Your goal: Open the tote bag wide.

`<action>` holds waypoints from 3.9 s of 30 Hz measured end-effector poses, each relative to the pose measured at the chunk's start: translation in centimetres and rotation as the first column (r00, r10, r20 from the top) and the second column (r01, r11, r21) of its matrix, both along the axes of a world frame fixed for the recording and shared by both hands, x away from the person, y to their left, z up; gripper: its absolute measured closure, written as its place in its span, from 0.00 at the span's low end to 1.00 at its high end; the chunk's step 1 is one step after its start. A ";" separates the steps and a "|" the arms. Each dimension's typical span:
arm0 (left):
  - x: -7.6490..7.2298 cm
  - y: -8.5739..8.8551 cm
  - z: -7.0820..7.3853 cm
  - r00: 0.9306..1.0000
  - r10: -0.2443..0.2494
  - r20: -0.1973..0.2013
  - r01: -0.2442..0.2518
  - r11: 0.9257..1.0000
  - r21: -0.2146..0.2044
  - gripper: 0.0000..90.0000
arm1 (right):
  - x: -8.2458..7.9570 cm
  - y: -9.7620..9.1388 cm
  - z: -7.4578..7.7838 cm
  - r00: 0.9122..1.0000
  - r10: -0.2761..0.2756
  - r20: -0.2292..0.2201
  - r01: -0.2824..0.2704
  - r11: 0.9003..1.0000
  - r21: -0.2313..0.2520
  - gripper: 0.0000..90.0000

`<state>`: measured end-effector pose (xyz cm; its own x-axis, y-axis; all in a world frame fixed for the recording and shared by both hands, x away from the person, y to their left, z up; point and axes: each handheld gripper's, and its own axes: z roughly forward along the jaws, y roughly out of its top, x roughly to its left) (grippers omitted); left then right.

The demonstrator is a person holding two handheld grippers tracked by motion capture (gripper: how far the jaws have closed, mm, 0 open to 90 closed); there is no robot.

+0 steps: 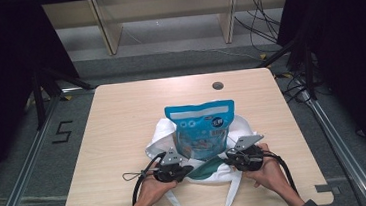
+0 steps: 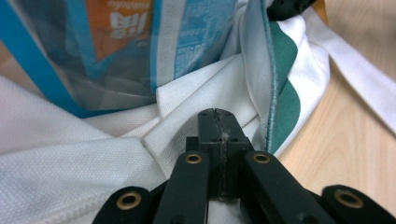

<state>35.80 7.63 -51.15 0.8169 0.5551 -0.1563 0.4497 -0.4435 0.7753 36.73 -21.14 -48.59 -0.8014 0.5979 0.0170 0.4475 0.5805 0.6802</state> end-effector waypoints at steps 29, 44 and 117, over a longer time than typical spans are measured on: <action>4.1 6.9 9.3 0.949 0.236 0.208 -0.230 0.972 -0.050 0.55 | 3.0 -7.2 6.1 0.952 -0.298 0.071 0.288 0.949 0.131 0.62; 13.7 4.9 5.2 0.968 0.201 0.152 -0.219 0.969 0.111 0.96 | 6.1 -6.9 2.1 0.957 -0.285 0.050 0.287 0.958 -0.023 0.94; 3.8 4.2 -0.5 0.971 0.232 0.054 -0.233 0.972 0.025 0.99 | 4.0 1.7 -0.8 0.998 -0.059 0.026 0.062 0.987 -0.146 0.99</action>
